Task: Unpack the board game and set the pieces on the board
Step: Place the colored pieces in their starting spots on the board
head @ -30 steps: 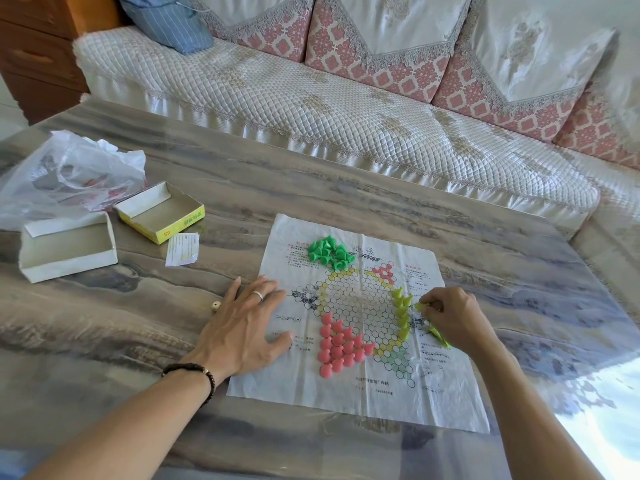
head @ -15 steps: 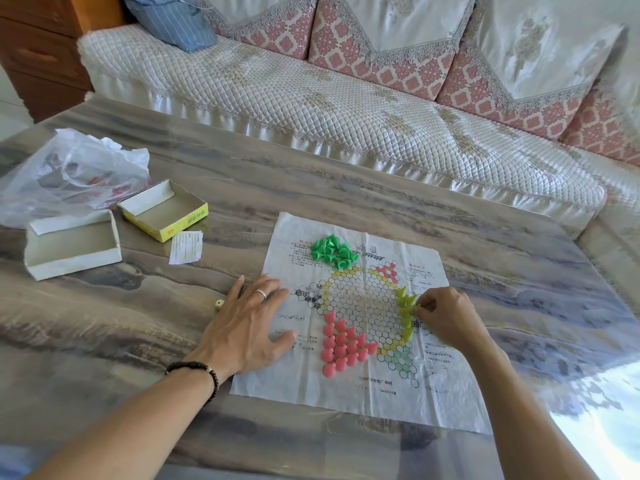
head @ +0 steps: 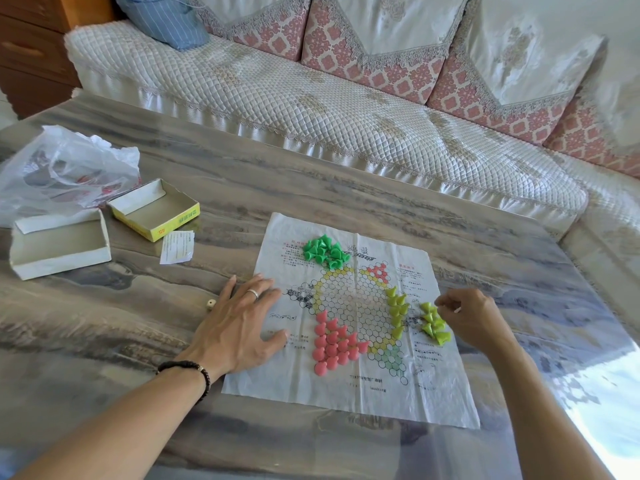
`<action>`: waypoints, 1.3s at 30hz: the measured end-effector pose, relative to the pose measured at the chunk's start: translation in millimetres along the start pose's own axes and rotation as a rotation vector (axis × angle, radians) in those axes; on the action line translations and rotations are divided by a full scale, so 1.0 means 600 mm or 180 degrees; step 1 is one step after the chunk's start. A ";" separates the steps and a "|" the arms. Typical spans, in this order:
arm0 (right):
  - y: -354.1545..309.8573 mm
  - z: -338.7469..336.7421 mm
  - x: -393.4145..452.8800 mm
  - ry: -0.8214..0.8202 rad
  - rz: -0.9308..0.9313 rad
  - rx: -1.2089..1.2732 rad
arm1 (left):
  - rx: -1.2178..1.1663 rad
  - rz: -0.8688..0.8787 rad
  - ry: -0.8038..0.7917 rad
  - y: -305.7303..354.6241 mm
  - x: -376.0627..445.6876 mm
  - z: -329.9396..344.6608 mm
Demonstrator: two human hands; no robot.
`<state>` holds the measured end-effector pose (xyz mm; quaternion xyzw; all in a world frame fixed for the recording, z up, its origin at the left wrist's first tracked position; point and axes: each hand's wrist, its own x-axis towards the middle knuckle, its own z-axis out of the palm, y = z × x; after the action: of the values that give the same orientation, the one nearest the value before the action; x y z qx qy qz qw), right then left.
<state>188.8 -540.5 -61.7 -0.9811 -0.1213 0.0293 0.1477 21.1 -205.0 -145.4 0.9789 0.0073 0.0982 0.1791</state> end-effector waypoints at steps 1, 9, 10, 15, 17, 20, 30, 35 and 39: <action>-0.001 0.000 -0.005 -0.0151 -0.0036 -0.0049 | 0.0010 0.0003 0.0001 0.000 0.000 0.000; -0.014 0.030 -0.026 -0.0354 -0.0215 -0.0446 | -0.0029 -0.0033 -0.0039 0.001 0.001 0.000; -0.016 0.031 -0.027 -0.0345 -0.0238 -0.0485 | -0.0023 -0.0037 -0.0052 0.001 0.001 0.000; -0.020 0.023 -0.021 -0.0109 -0.0380 -0.0184 | -0.0008 -0.0025 -0.0038 0.000 0.001 0.000; -0.026 0.019 -0.019 -0.0107 -0.0296 0.0042 | -0.0020 -0.0019 -0.0016 0.000 0.001 0.001; -0.032 0.026 -0.020 -0.0123 -0.0159 0.0219 | -0.0017 -0.0032 -0.0035 0.001 0.001 0.001; -0.042 0.055 -0.024 -0.0025 0.0006 0.0363 | 0.0004 -0.0010 -0.0019 0.002 0.001 -0.001; -0.046 0.064 -0.021 -0.0124 0.0101 0.0339 | 0.0006 -0.0012 -0.0031 0.002 0.002 -0.001; -0.044 0.069 -0.019 -0.0096 0.0132 0.0300 | 0.0001 -0.0003 -0.0042 0.001 0.001 -0.002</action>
<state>167.9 -506.9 -92.9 -0.9748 -0.1017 0.0529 0.1913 21.4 -205.2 -143.8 0.9795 0.0066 0.0916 0.1790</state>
